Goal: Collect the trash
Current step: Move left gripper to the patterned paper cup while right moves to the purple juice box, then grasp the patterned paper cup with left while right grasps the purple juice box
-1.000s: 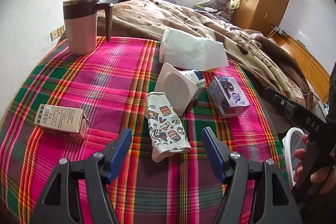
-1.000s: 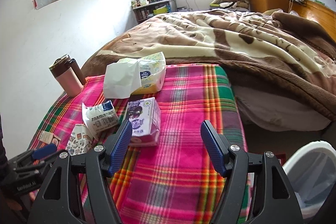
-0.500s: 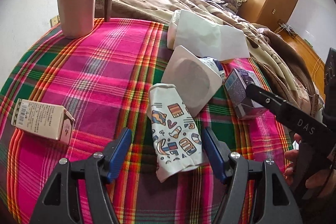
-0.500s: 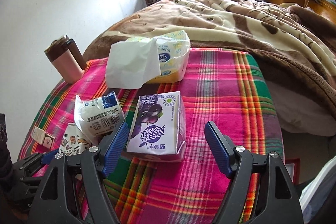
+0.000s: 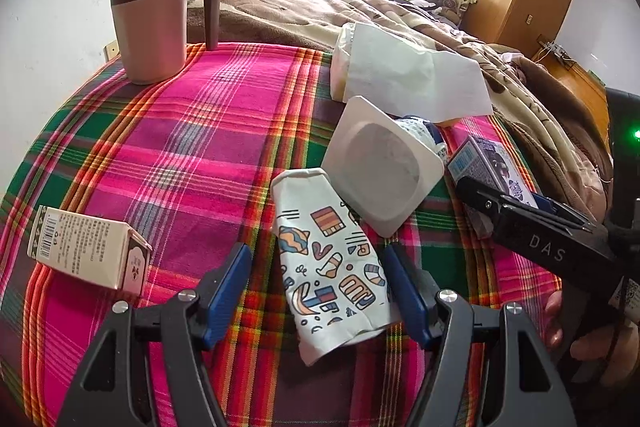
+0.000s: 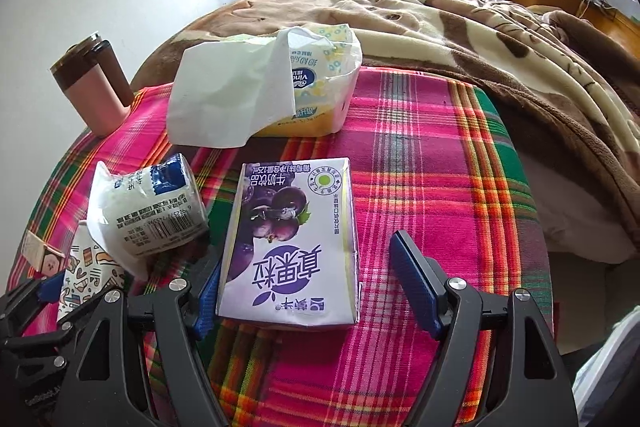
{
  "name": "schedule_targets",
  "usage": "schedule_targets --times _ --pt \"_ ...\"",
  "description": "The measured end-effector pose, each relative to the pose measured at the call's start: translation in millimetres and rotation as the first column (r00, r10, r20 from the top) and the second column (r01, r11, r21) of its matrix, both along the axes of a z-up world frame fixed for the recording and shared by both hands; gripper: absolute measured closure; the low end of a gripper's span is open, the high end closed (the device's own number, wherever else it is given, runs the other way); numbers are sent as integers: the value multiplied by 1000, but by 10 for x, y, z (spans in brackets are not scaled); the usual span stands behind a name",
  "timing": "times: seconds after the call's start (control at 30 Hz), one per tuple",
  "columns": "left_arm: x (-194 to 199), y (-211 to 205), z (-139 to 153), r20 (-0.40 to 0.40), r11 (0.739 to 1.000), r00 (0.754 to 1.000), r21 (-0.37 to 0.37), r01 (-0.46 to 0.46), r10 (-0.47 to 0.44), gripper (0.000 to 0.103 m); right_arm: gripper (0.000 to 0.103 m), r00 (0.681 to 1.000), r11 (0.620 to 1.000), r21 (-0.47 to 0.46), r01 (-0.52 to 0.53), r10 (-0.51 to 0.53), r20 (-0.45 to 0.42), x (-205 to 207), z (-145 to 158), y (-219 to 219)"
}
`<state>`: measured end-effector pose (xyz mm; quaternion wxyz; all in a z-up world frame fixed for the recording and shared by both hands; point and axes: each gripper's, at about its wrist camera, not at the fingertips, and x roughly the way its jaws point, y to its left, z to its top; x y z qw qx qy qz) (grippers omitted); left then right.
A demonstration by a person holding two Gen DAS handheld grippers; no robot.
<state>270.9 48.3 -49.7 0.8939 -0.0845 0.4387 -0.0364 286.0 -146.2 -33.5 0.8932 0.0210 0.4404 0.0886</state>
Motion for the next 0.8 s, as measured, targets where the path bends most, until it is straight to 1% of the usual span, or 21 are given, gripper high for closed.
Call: schedule_targets --times 0.1,0.17,0.2,0.23,0.27,0.3,0.5,0.8 --pt "4 4 5 3 1000 1000 0 -4 4 39 27 1000 1000 -7 11 -11 5 -8 11 -3" --pt "-2 4 9 5 1000 1000 1 -4 4 49 27 1000 1000 1 16 -16 0 -19 6 -12" --pt "-1 -2 9 5 1000 1000 3 -5 5 51 29 1000 1000 4 18 -18 0 -25 7 -14" --pt "0 -3 7 5 1000 1000 5 -7 7 57 32 1000 1000 6 19 -19 1 -25 11 -16" --pt "-5 2 9 6 1000 1000 4 -9 8 58 44 1000 1000 5 20 -20 4 -29 15 -16" --pt "-8 9 11 6 1000 1000 0 -8 8 58 46 1000 1000 3 23 -23 6 -39 16 -12" --pt "-77 18 63 24 1000 1000 -4 -10 10 59 46 1000 1000 9 24 -24 8 -95 18 -31" --pt "-290 -10 256 74 1000 997 5 2 -2 59 46 999 999 35 11 -12 34 -275 131 -45"
